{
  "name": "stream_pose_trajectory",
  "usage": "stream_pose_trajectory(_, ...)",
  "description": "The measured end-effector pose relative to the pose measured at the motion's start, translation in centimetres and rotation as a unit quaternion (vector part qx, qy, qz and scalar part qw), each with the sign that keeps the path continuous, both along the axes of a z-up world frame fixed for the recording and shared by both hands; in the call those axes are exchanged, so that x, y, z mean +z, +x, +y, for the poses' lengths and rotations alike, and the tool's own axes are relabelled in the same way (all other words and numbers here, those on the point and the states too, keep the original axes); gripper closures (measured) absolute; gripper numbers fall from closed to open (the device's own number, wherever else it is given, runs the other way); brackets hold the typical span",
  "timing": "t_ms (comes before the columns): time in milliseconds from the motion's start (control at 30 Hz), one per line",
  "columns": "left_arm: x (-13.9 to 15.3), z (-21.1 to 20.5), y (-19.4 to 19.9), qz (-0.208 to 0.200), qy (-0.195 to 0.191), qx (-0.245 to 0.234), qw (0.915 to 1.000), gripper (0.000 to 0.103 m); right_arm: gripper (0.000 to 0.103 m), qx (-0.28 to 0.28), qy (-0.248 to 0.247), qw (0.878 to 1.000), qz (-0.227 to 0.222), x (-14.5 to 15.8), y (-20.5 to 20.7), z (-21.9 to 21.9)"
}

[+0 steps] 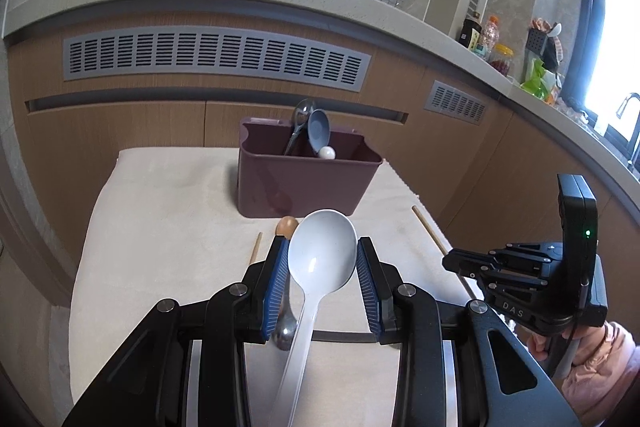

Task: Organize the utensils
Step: 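Lift the white spoon and chopstick and lower both into the caddy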

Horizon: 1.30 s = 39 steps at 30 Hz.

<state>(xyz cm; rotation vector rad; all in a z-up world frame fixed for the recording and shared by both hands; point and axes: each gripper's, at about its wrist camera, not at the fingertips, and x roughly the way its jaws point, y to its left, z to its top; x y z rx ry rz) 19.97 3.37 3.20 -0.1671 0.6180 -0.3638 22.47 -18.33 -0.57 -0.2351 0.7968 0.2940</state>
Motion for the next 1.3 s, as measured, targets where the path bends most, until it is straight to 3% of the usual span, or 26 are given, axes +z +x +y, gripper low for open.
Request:
stream_pose_trajectory(167,2.1,-0.6,-0.5,-0.019,-0.029,-0.002,0.9994,0.067,0.098,-0.002,0.038,0.999,-0.023,1.9,-0.6,-0.2)
stream_pose_trajectory(300,7.2,-1.1,-0.4,-0.087,-0.057,-0.011,0.9944,0.067,0.098,0.001,0.065,0.993,-0.095,7.1,-1.2,-0.1)
stream_pose_trajectory(467,13.3,-1.6,1.1,-0.184,-0.077,-0.010,0.9799,0.067,0.098,-0.006,0.096,0.967,-0.235,15.6,-1.2,0.0)
stream_pose_trajectory(567,15.3,-1.4,3.6,-0.199,-0.099,-0.025,0.9747,0.067,0.098,-0.005,0.121,0.951,-0.283,19.1,0.5,0.1)
stream_pose_trajectory(667,15.9,-1.0,6.6,-0.196,-0.127,-0.029,0.9719,0.067,0.098,-0.004,0.129,0.945,-0.301,20.6,2.7,0.4)
stream_pose_trajectory(933,12.1,-0.9,13.9,-0.190,-0.130,-0.015,0.9730,0.067,0.098,-0.006,0.140,0.951,-0.276,18.1,10.0,1.0)
stream_pose_trajectory(1300,3.4,-1.1,22.3,-0.164,-0.098,0.030,0.9810,0.067,0.098,-0.016,0.144,0.966,-0.216,10.5,18.7,1.8)
